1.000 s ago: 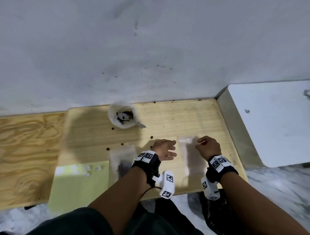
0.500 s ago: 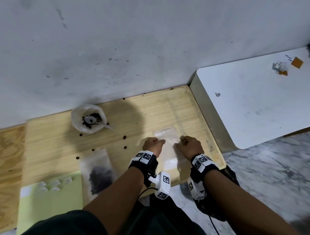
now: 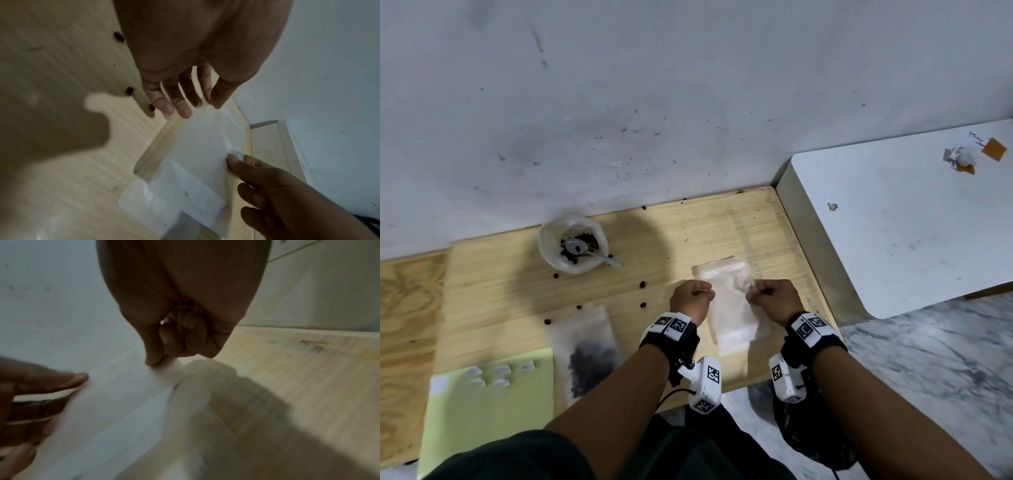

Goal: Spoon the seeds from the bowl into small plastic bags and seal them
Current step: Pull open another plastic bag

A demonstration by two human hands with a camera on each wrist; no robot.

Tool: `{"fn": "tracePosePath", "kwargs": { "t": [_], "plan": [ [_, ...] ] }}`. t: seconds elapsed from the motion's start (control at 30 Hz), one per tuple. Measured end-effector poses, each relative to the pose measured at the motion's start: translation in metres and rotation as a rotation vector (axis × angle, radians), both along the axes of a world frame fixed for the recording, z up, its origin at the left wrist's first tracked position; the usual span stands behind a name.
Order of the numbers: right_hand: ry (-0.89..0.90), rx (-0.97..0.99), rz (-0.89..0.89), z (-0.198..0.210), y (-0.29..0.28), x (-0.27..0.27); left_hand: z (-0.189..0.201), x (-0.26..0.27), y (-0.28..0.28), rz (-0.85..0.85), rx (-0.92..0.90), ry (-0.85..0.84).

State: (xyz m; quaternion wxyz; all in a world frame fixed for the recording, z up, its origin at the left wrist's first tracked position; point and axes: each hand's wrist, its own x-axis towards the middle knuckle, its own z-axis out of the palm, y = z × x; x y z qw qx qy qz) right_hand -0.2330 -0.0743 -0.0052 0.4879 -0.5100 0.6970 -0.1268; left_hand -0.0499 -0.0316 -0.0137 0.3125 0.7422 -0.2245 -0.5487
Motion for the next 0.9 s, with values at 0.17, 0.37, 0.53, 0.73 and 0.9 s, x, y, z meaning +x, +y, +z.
{"fn": "tracePosePath", "kwargs": {
  "t": [0.17, 0.37, 0.53, 0.73, 0.9],
  "plan": [
    [-0.169, 0.038, 0.040, 0.031, -0.012, 0.012, 0.017, 0.020, -0.010, 0.008, -0.209, -0.089],
    [-0.085, -0.268, 0.151, 0.056, -0.032, 0.053, 0.051, 0.065, -0.013, -0.234, -0.480, -0.355],
    [-0.014, -0.189, 0.407, 0.083, -0.042, 0.104, 0.072, 0.113, -0.007, -0.368, -0.534, -0.498],
    [-0.284, 0.012, 0.454, 0.103, -0.024, 0.170, 0.085, 0.166, 0.023, -0.161, -0.599, -0.748],
    [-0.391, 0.027, 0.460, 0.110, -0.002, 0.226, 0.096, 0.182, 0.049, 0.021, -0.449, -0.620]
  ]
}}
